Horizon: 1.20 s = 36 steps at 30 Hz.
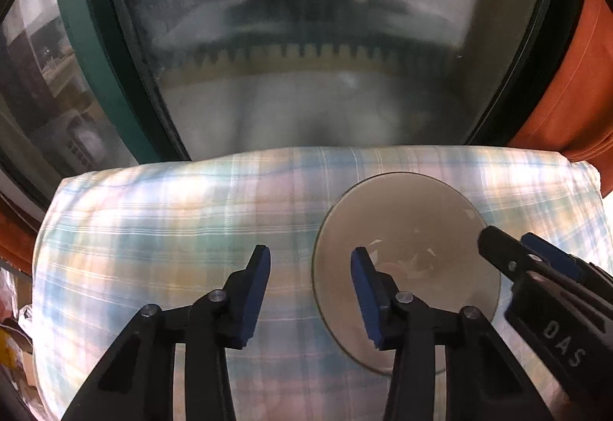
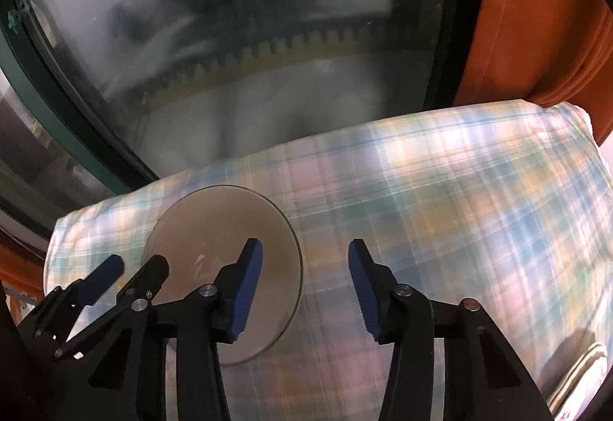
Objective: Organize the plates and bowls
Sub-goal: 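Move both tools to the third clear glass plate on the sheet, then grasp the rim of the third glass plate with both tools, then lift and carry the third glass plate toward the glass stack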
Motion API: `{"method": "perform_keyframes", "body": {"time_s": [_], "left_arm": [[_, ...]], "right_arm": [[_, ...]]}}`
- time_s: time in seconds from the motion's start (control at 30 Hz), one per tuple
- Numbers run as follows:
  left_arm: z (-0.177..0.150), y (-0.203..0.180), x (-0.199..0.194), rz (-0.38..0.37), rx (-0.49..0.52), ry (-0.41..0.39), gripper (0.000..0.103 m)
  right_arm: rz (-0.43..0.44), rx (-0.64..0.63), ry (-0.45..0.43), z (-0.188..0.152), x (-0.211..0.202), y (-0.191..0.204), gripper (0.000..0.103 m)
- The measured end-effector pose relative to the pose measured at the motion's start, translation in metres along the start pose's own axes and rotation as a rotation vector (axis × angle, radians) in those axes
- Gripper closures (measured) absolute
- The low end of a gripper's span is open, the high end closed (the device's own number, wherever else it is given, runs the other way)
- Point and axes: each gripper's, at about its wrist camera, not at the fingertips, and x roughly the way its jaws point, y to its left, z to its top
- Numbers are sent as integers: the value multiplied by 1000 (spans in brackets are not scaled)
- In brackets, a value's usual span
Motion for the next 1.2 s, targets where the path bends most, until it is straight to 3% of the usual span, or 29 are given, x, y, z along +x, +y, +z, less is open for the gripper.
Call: {"method": "perform_keyframes", "body": {"time_s": [0.1, 0.3, 0.4, 1.2], "left_arm": [[0, -4, 6, -16, -1, 7, 64], [-1, -11, 19, -18, 21, 28, 80], [-2, -14, 20, -26, 25, 14, 81], [-40, -21, -30, -8, 33, 8, 81]], "right_arm": [[2, 3, 5, -1, 12, 2, 56], [19, -12, 29, -2, 25, 8, 83], [17, -4, 28, -3, 28, 8, 87], [13, -58, 75, -31, -16, 5, 88]]}}
